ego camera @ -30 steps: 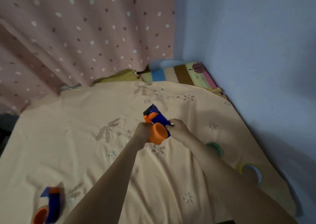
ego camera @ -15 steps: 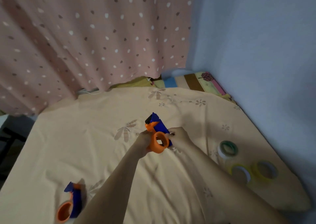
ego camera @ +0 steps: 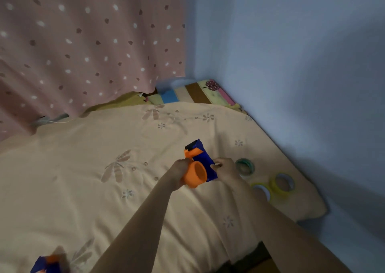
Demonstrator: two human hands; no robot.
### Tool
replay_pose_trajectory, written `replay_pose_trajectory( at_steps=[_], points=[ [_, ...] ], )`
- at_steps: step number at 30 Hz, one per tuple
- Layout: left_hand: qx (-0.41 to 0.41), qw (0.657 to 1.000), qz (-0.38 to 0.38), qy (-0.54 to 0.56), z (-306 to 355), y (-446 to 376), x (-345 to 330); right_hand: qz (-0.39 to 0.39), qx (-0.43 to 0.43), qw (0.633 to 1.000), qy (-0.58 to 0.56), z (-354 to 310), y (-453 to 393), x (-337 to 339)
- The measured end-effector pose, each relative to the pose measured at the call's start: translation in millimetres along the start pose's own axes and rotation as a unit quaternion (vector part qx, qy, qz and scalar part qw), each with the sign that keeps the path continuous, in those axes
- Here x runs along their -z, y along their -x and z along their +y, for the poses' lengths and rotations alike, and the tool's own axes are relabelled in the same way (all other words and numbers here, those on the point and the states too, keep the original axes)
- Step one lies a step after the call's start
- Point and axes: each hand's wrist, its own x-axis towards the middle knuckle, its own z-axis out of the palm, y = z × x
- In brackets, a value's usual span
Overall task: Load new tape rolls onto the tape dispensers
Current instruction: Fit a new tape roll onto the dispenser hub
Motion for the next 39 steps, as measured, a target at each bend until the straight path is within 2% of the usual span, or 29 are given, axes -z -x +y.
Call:
replay_pose_trajectory(
  at_steps=[5, 10, 15, 18, 19, 22, 24, 33, 37, 39],
  points=[
    [0.027, 0.998, -0.049, 0.015, 8.9, -26.3, -38.0, 0.021, -0.013, 1.0, -0.003, 23.6, -18.2, 34.5],
    [0.058, 0.994, -0.065, 0.057, 12.5, -47.9, -71.2, 0.028, -0.011, 0.999, 0.017, 49.9, -33.8, 68.6],
    [0.068, 0.994, -0.036, 0.081, 8.9, -62.1, -88.7, 0.053, -0.056, 0.978, 0.195, 96.0, -37.6, 103.8],
    [0.07, 0.993, -0.019, 0.091, 4.1, -66.2, -90.4, -0.001, -0.076, 0.932, 0.354, 126.4, -25.7, 104.8],
    [0.072, 0.994, -0.01, 0.087, 2.3, -66.6, -90.2, -0.036, -0.093, 0.926, 0.364, 133.2, -22.9, 102.0],
    [0.078, 0.995, 0.008, 0.062, -3.9, -63.7, -87.4, -0.131, -0.146, 0.923, 0.331, 146.2, -18.8, 91.2],
    [0.082, 0.995, 0.011, 0.051, -7.6, -59.8, -84.1, -0.141, -0.154, 0.92, 0.331, 152.5, -17.7, 83.8],
    [0.051, 0.999, 0.018, -0.003, -21.0, -26.7, -58.4, -0.042, -0.148, 0.911, 0.383, 167.7, -9.9, 62.0],
    [0.028, 0.999, 0.039, 0.015, -22.3, -17.0, -44.6, 0.012, -0.119, 0.936, 0.332, 161.1, -5.7, 61.3],
    [0.009, 0.999, 0.045, 0.022, -19.7, -14.8, -42.2, 0.02, -0.115, 0.963, 0.242, 152.4, -8.1, 64.4]
  ],
)
